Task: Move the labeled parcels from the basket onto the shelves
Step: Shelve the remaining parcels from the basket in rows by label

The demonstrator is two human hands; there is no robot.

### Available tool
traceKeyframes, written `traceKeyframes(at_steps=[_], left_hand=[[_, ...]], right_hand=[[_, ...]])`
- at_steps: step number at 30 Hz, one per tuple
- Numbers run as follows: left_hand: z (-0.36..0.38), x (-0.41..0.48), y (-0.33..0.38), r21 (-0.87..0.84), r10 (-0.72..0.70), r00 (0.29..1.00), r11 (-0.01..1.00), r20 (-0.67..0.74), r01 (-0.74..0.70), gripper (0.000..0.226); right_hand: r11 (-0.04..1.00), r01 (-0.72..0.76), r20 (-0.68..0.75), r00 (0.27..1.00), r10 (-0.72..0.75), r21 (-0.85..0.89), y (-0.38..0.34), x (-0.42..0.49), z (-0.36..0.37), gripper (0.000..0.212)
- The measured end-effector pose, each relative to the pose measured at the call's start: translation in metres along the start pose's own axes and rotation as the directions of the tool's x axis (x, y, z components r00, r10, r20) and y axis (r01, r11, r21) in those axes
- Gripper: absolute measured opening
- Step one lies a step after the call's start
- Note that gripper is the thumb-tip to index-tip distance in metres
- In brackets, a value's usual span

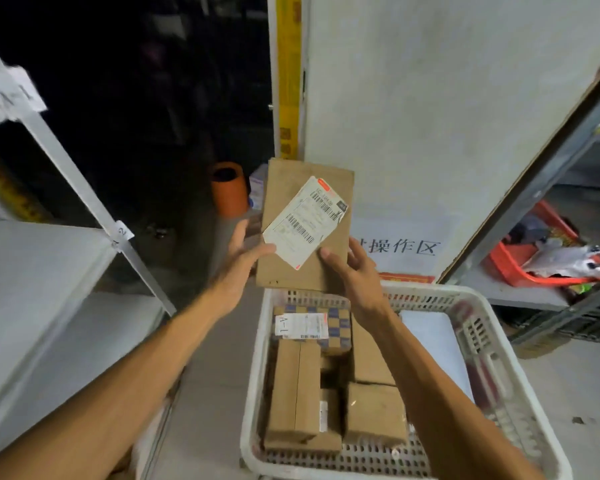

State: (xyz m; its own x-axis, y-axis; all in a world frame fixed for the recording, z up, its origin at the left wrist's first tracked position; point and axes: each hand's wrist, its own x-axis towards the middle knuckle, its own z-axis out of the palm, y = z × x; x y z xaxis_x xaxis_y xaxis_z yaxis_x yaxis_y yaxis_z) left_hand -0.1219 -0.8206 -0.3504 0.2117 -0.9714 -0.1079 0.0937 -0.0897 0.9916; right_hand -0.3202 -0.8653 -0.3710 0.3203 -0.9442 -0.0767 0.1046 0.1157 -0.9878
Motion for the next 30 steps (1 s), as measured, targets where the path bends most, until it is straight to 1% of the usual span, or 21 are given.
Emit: traceKeyframes(at_steps=[1, 3, 5, 6, 8, 10, 13, 15, 18, 21, 24, 26, 28, 29, 30], left_hand=[[-0.011, 0.000, 0.014, 0.014, 0.045, 0.999, 0.999, -0.010, -0.045, 0.064], [-0.031, -0.006, 0.040, 0.048, 0.134, 0.990, 0.990, -0.030, -0.133, 0.063], [-0.048, -0.015, 0.064, 0.070, 0.194, 0.979, 0.979, -0.059, -0.190, 0.061], [-0.055, -0.022, 0.075, 0.080, 0.216, 0.973, 0.974, -0.079, -0.210, 0.065], [-0.069, -0.038, 0.092, 0.103, 0.242, 0.961, 0.968, -0.137, -0.229, 0.076], [-0.080, -0.057, 0.107, 0.099, 0.253, 0.943, 0.967, -0.215, -0.237, 0.082], [-0.092, -0.092, 0.125, 0.078, 0.260, 0.905, 0.966, -0.336, -0.248, 0.080], [-0.100, -0.119, 0.135, 0.083, 0.267, 0.867, 0.963, -0.421, -0.256, 0.078], [-0.114, -0.167, 0.147, 0.103, 0.310, 0.771, 0.946, -0.556, -0.306, 0.063], [-0.126, -0.219, 0.160, 0.114, 0.342, 0.637, 0.922, -0.691, -0.371, 0.058], [-0.136, -0.274, 0.172, 0.156, 0.370, 0.510, 0.897, -0.776, -0.413, 0.056], [-0.143, -0.311, 0.179, 0.201, 0.385, 0.420, 0.886, -0.822, -0.417, 0.062], [-0.149, -0.345, 0.186, 0.242, 0.393, 0.346, 0.881, -0.852, -0.406, 0.065], [-0.151, -0.361, 0.187, 0.259, 0.395, 0.306, 0.879, -0.866, -0.401, 0.065], [-0.154, -0.376, 0.188, 0.275, 0.397, 0.266, 0.875, -0.878, -0.399, 0.066]], right_hand=[[1.000, 0.025, 0.025, 0.999, -0.025, 0.001, -0.013, 0.005, 0.011, 0.055], [0.997, 0.076, 0.087, 0.993, -0.075, -0.006, -0.037, 0.014, 0.032, 0.060], [0.991, 0.130, 0.154, 0.980, -0.126, -0.015, -0.057, 0.021, 0.050, 0.060], [0.985, 0.168, 0.190, 0.968, -0.161, -0.025, -0.066, 0.023, 0.059, 0.057], [0.972, 0.234, 0.271, 0.938, -0.217, -0.035, -0.083, 0.026, 0.078, 0.054], [0.962, 0.270, 0.340, 0.909, -0.241, -0.040, -0.097, 0.027, 0.097, 0.056], [0.955, 0.292, 0.419, 0.875, -0.243, -0.054, -0.114, 0.026, 0.128, 0.058], [0.955, 0.295, 0.479, 0.843, -0.244, -0.033, -0.122, 0.021, 0.151, 0.054], [0.957, 0.287, 0.589, 0.767, -0.253, 0.037, -0.134, -0.001, 0.188, 0.045], [0.964, 0.233, 0.687, 0.681, -0.254, 0.125, -0.143, -0.029, 0.225, 0.053], [0.972, 0.137, 0.782, 0.578, -0.234, 0.190, -0.148, -0.063, 0.263, 0.066], [0.982, 0.056, 0.854, 0.487, -0.183, 0.178, -0.147, -0.090, 0.289, 0.063], [0.983, -0.073, 0.909, 0.398, -0.128, 0.170, -0.146, -0.116, 0.314, 0.060], [0.977, -0.122, 0.921, 0.373, -0.116, 0.173, -0.146, -0.129, 0.326, 0.062], [0.973, -0.147, 0.924, 0.363, -0.117, 0.181, -0.147, -0.142, 0.338, 0.064]])
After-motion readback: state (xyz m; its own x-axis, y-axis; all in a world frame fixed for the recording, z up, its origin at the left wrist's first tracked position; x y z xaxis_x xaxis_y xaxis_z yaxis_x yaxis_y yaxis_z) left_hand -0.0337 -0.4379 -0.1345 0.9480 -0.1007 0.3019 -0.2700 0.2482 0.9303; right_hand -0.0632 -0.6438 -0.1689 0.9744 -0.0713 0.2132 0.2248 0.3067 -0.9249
